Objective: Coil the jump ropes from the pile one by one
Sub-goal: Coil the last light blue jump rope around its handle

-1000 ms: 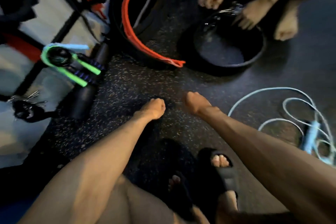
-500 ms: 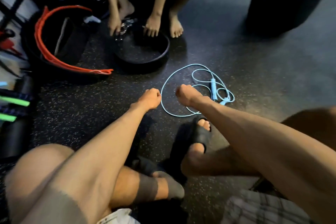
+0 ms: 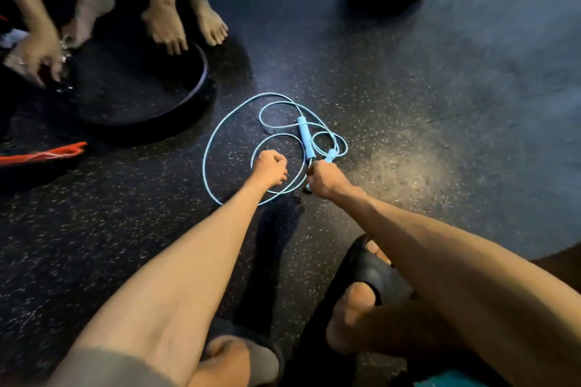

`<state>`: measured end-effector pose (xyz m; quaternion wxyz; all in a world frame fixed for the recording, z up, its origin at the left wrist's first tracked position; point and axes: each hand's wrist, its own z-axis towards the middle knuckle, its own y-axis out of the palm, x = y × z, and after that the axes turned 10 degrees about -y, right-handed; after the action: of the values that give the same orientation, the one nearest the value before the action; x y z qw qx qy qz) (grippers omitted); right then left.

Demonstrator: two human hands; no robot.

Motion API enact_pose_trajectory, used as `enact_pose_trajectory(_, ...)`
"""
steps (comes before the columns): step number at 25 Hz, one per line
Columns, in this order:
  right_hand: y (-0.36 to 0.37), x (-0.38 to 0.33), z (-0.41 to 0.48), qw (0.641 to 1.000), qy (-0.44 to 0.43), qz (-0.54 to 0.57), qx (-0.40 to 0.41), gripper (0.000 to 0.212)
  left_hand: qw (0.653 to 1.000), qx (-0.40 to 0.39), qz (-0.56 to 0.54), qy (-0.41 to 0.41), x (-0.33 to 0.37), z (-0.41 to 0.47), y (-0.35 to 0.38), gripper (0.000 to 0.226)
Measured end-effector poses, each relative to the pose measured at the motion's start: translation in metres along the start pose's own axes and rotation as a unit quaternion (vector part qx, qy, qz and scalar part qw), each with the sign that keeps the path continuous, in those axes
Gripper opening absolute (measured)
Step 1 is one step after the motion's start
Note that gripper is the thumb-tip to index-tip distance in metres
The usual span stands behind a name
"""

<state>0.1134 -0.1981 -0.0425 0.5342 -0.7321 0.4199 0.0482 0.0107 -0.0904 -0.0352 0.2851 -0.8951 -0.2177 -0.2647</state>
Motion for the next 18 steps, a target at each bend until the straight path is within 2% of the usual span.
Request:
enact_pose_trajectory(3, -0.001, 0.025, 0.033, 0.995, 0.043, 0.053, 0.067, 0.025, 0.99, -0.025, -0.131, -0.055, 0.02, 0.033, 0.03, 0.024)
enact_pose_trajectory(6, 0.004, 0.039, 0.063, 0.983, 0.087, 0.131, 0.094, 0.035, 0.965, -0.061, -0.227, -0.115, 0.033, 0.057, 0.05, 0.021)
enact_pose_trajectory(8, 0.008, 0.043, 0.077, 0.968, 0.115, 0.201, 0.102, 0.04, 0.96, -0.08, -0.232, -0.133, 0.036, 0.066, 0.058, 0.019)
enact_pose_trajectory(10, 0.011, 0.045, 0.087, 0.951, 0.139, 0.255, 0.108, 0.032, 0.958, -0.085, -0.231, -0.149, 0.034, 0.073, 0.064, 0.02)
enact_pose_trajectory(12, 0.011, 0.046, 0.091, 0.946, 0.154, 0.263, 0.109, 0.014, 0.956, -0.064, -0.242, -0.154, 0.03, 0.076, 0.066, 0.025)
enact_pose_trajectory(16, 0.006, 0.035, 0.084, 0.951, 0.162, 0.24, 0.106, 0.034, 0.952, -0.052, -0.267, -0.14, 0.033, 0.065, 0.059, 0.028)
enact_pose_trajectory(18, -0.001, 0.023, 0.077, 0.954, 0.14, 0.238, 0.114, 0.023, 0.962, -0.048, -0.246, -0.106, 0.041, 0.053, 0.054, 0.028)
